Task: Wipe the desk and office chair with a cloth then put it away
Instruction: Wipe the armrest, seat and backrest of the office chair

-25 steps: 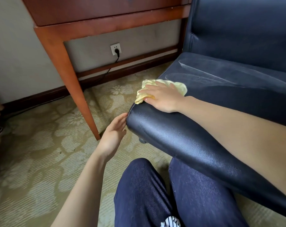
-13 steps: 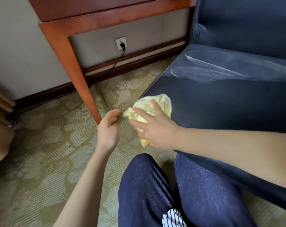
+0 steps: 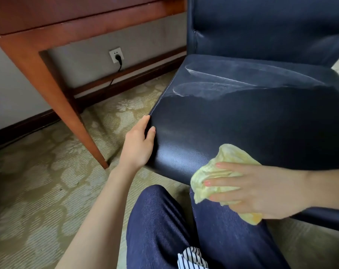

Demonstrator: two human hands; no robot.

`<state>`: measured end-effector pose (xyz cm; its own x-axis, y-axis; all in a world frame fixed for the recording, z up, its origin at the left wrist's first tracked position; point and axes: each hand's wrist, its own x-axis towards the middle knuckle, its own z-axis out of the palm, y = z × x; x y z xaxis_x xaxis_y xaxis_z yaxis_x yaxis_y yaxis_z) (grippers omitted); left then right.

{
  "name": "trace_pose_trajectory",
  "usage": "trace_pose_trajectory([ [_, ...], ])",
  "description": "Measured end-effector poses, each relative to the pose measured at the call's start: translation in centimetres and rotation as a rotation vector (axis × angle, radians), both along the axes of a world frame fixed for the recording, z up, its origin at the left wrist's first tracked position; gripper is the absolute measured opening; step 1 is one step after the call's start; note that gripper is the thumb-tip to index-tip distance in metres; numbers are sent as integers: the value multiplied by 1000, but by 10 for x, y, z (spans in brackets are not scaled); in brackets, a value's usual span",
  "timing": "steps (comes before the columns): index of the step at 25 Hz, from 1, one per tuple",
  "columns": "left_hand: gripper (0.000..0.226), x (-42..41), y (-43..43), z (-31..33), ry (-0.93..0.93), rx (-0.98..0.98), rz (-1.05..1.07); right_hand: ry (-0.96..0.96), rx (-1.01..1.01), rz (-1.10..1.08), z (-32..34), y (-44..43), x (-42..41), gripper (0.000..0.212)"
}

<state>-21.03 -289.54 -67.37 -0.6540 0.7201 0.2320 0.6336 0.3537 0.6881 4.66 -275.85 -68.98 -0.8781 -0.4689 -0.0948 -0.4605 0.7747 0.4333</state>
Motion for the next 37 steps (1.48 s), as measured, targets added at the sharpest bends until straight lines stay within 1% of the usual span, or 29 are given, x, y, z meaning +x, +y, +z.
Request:
trace_pose_trajectory([
  [1, 39, -1, -1, 0, -7, -3, 0, -68, 22, 116, 3, 7, 2, 22],
  [2, 41, -3, -2, 0, -16, -22, -7, -120, 10, 193, 10, 11, -1, 22],
  [3, 43, -5, -4, 0, -23, -48, -24, -143, -44, 227, 17, 13, -7, 22],
  [5, 45, -8, -7, 0, -11, -89, -62, -141, -147, 219, 25, 13, -23, 23],
  [8, 45, -9, -8, 1, 17, -101, -78, -88, -196, 188, 31, 10, -52, 28],
  [9, 44, -10, -8, 1, 17, -100, -80, -78, -217, 155, 34, 11, -61, 33],
  [11, 44, -11, -8, -1, 1, -97, -84, -96, -321, 47, 40, 16, -80, 48],
  [12, 44, -12, -8, -1, -2, -95, -84, -117, -396, -27, 43, 19, -90, 50],
  [16, 43, -12, -8, 0, -22, -96, -93, -64, -695, -303, 46, 43, -124, 44],
  [18, 44, -11, -8, 1, -10, -108, -93, -18, -778, -428, 47, 62, -133, 42],
  [20, 45, -10, -8, 2, 16, -121, -88, 81, -778, -569, 46, 83, -139, 37],
  [23, 47, -8, -8, 5, 19, -130, -101, 219, -702, -941, 42, 98, -150, 41],
  [25, 48, -9, -7, 5, 28, -140, -103, 225, -680, -1109, 42, 89, -165, 44],
  [26, 48, -9, -7, 4, 27, -143, -100, 200, -678, -1135, 42, 78, -172, 44],
  [28, 48, -10, -7, 3, -5, -131, -98, 144, -664, -1069, 42, 55, -178, 42],
  [32, 45, -13, -12, 4, -136, -91, -126, 100, -613, -741, 32, 13, -143, 45],
  [35, 41, -10, -16, 5, -83, -105, -147, 22, -519, -507, 25, -5, -103, 47],
  [37, 41, -2, -22, 5, -15, -122, -128, -37, -449, -424, 25, -3, -85, 46],
])
